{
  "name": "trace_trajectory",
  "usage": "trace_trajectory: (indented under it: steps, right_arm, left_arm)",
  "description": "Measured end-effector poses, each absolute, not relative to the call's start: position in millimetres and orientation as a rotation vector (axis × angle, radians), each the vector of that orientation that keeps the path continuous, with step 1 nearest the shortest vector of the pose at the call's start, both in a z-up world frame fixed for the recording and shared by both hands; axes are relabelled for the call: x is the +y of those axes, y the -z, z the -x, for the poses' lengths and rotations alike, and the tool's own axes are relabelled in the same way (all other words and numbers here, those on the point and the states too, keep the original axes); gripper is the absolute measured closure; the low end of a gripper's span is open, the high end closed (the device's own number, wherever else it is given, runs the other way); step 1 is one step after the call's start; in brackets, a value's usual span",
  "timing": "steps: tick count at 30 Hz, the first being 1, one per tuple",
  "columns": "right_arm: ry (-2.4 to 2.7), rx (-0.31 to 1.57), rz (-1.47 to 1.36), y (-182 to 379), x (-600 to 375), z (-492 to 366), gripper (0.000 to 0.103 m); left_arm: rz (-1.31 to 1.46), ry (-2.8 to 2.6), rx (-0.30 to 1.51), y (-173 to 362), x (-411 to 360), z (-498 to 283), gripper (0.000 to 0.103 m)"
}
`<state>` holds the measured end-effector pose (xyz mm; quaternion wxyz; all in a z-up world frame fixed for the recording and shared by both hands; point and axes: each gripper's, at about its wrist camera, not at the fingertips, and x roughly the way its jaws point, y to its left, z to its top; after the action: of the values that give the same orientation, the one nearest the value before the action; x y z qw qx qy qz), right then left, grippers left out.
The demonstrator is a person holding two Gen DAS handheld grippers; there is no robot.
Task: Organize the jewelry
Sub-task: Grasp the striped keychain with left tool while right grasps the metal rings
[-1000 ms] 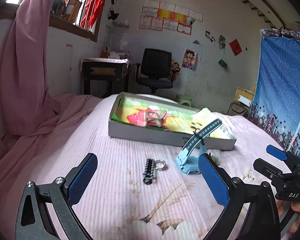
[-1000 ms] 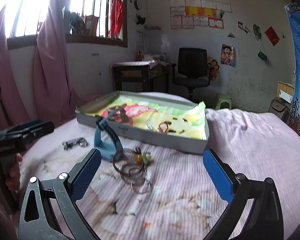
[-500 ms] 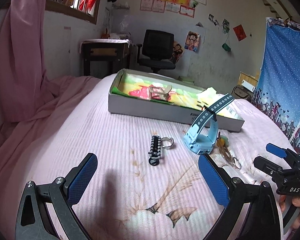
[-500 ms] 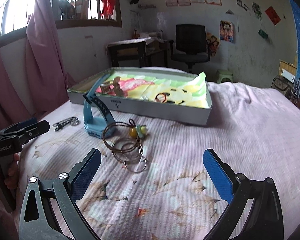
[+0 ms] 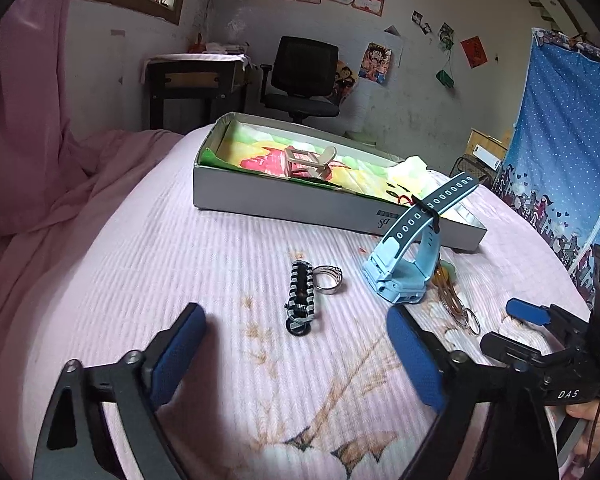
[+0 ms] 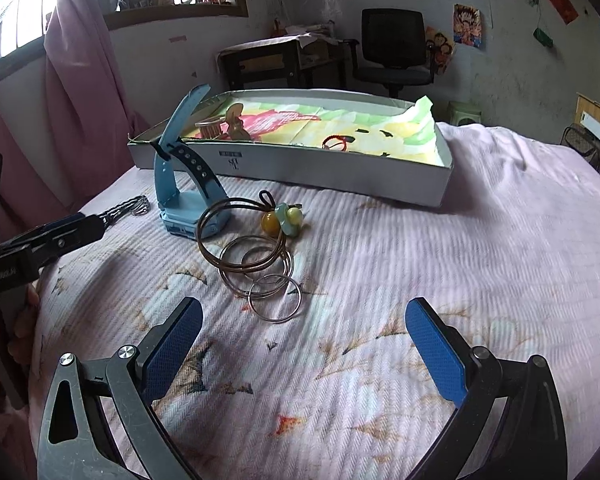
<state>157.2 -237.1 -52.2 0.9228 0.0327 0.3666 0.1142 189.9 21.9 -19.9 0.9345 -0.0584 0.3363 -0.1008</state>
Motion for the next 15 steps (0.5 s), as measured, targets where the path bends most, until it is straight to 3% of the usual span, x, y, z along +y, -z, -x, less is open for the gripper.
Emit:
trace_trajectory:
  steps: [5, 15]
  right_arm:
    - [-0.261, 0.781, -0.066, 58, -234, -164, 0.029]
    - [-0.326, 0.805, -0.091, 64, -229, -171, 0.056]
  left_arm:
    - [0.110, 0.217, 0.690, 22, 19, -192, 0.032]
    - [0.128, 0.247, 0.694, 27, 22, -196, 0.075]
